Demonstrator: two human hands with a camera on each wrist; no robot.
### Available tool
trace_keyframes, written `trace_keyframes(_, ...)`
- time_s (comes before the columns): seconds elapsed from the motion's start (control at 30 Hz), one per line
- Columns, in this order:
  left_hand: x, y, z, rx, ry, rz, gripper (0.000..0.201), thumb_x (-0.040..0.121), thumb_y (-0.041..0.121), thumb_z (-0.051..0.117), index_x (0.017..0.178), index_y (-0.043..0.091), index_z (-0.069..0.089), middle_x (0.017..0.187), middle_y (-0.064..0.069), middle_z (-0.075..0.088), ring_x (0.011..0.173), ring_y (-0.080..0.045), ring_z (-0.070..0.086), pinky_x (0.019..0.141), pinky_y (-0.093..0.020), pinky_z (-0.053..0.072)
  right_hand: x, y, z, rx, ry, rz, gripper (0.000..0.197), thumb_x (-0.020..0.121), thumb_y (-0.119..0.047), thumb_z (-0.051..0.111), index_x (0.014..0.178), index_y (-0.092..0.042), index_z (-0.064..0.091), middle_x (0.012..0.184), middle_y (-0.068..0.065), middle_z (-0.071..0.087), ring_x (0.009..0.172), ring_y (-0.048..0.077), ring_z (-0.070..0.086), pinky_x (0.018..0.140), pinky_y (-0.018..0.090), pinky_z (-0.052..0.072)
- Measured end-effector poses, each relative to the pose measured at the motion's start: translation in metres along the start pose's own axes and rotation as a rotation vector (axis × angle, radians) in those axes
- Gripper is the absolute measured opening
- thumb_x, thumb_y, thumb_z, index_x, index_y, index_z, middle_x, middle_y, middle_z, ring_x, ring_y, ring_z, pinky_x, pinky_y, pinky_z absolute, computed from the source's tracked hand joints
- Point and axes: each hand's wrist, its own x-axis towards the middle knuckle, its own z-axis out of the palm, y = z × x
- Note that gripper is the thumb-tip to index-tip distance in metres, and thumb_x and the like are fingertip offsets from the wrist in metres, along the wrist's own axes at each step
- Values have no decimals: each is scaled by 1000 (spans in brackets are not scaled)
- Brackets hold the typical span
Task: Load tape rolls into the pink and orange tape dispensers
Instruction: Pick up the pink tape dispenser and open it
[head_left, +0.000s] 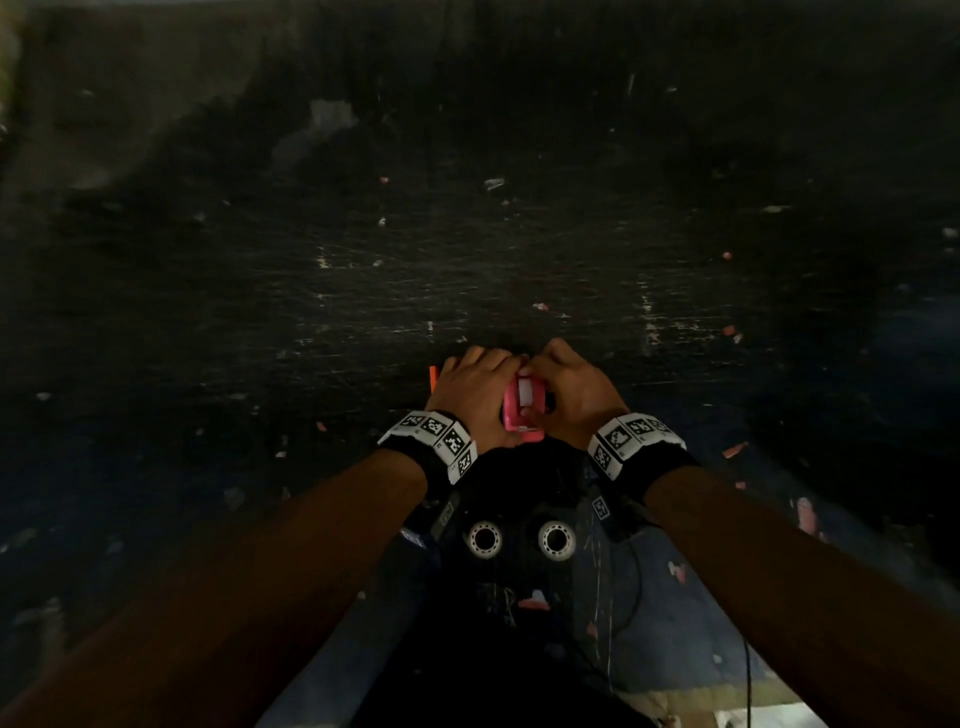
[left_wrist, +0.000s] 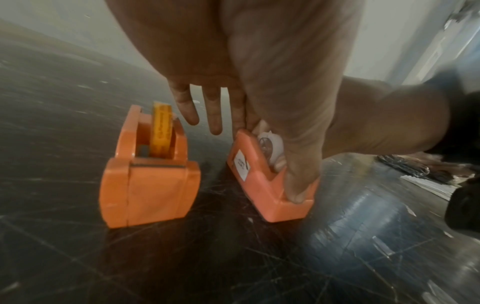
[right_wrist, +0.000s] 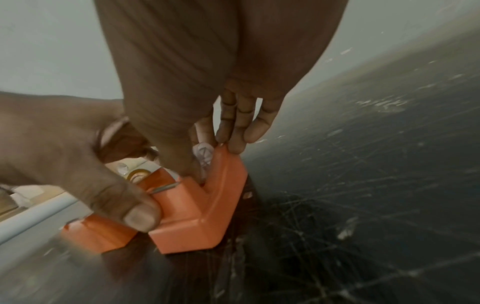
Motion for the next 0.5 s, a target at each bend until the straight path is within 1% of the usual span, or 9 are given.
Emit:
trace_keyframes(0.07, 0, 0, 0, -11, -4, -4, 108, 64, 77, 72, 152, 26, 35, 149, 5, 46, 136, -23, 40, 111, -49, 36, 0, -2, 0, 7, 18, -3, 38, 86, -36, 69, 119, -18, 64, 120, 6, 49, 96, 26, 61, 82, 33, 49)
trace_keyframes(0.1, 1, 0, -1, -13, -8, -5, 108, 64, 77, 72, 152, 26, 35, 149, 6, 46, 136, -23, 40, 111, -50, 36, 1, -3, 0, 20, 26, -3, 35, 87, -34, 68, 117, -16, 66, 119, 6, 50, 96, 26, 61, 83, 35, 51)
trace_keyframes(0.2, 0, 0, -1, -17, -5, -3, 107, 63, 77, 72, 150, 27, 37, 147, 6, 47, 134, -23, 41, 110, -49, 37, 1, -2, -1, 63, 28, -1, 35, 83, -32, 73, 113, -16, 67, 118, 5, 52, 96, 25, 62, 86, 42, 54)
trace_keyframes(0.3, 1, -1, -1, -14, -4, -6, 105, 62, 79, 71, 147, 26, 40, 145, 5, 49, 132, -23, 43, 108, -47, 38, 0, 0, -3, 93, 73, -11, 37, 77, -32, 80, 109, -19, 66, 114, 0, 54, 94, 21, 62, 82, 39, 55)
trace_keyframes(0.37, 1, 0, -2, -3, -13, -16, 104, 61, 79, 71, 145, 25, 41, 144, 5, 50, 131, -23, 43, 107, -46, 38, 0, -1, -6, 93, 112, -19, 36, 75, -32, 82, 106, -21, 66, 111, -2, 55, 93, 19, 63, 80, 37, 55)
trace_keyframes(0.5, 0, 1, -6, -1, -35, -2, 106, 61, 77, 72, 147, 24, 39, 147, 3, 48, 134, -24, 42, 110, -48, 37, -6, -1, -9, 116, 168, -23, 30, 81, -33, 76, 107, -22, 66, 110, -2, 63, 94, 18, 65, 83, 34, 55)
